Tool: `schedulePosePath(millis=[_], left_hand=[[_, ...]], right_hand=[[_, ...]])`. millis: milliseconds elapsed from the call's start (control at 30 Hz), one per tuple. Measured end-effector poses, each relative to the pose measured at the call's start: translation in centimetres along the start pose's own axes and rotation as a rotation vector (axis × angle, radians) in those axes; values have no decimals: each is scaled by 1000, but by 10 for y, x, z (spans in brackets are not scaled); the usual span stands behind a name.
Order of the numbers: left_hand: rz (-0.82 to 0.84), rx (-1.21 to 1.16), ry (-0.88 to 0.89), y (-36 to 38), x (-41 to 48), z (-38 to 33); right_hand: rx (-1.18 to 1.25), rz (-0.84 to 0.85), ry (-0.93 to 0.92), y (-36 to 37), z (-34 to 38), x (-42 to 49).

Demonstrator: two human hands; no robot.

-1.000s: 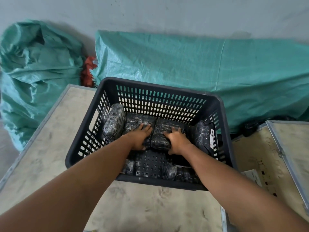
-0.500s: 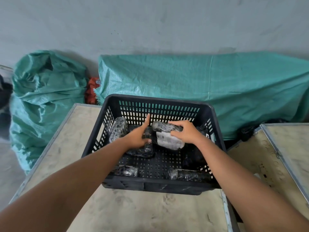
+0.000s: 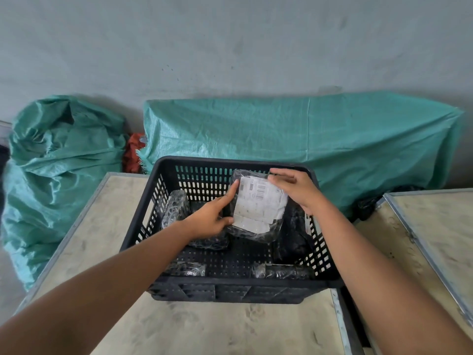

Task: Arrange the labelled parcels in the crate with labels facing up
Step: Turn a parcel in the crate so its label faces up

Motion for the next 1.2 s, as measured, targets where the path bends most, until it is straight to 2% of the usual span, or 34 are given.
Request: schedulePosePath(millis=[100, 233, 400, 600, 733, 1067, 1200], left_hand=[[-46, -118, -73, 1, 3, -3], [-49, -250, -157, 7, 7, -1], [13, -338, -278, 15, 15, 7], [198, -80, -373, 38, 41, 28], [176, 81, -396, 57, 50, 43], [113, 91, -445, 74, 65, 54], [175, 157, -488, 92, 68, 53]], right_hand=[[-74, -51, -55, 5, -8, -7], [-265, 7, -103, 24, -24, -16], [-402, 6, 31, 48, -47, -13], [-461, 25, 163, 68, -73, 11], [-510, 2, 234, 74, -94, 21], [-645, -4, 334, 77, -96, 43], [-690, -36, 368, 92, -108, 42]])
Point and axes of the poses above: each hand's wrist, its own x-axis towards the middle knuckle, its own y-axis out of the palm, z = x × y, the point moved 1 cm from there along x, towards the middle knuckle, and after that the axes turned 5 degrees about y, right-handed, at the moved point
